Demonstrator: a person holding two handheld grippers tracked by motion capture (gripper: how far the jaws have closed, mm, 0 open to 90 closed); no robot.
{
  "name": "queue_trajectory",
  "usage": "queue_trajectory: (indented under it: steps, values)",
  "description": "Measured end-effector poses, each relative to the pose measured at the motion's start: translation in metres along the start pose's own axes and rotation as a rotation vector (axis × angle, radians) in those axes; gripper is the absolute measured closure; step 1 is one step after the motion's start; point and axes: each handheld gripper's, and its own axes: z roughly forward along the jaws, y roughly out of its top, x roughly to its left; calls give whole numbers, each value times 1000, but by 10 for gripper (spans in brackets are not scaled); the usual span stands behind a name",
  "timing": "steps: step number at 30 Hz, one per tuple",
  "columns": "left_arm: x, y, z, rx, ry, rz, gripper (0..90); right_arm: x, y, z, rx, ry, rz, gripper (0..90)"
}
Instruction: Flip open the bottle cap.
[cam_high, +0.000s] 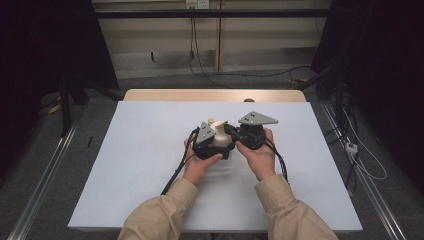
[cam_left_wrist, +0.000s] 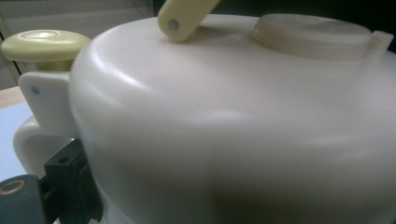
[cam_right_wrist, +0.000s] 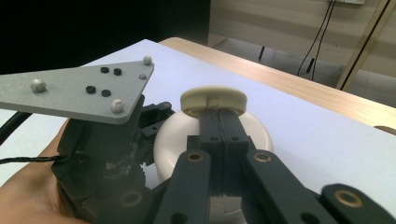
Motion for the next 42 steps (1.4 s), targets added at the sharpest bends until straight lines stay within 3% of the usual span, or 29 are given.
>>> queue_trajectory:
  steps: [42]
  values:
    - [0, 0, 0, 1, 2, 0, 51, -1, 5, 12, -17, 1, 13, 900]
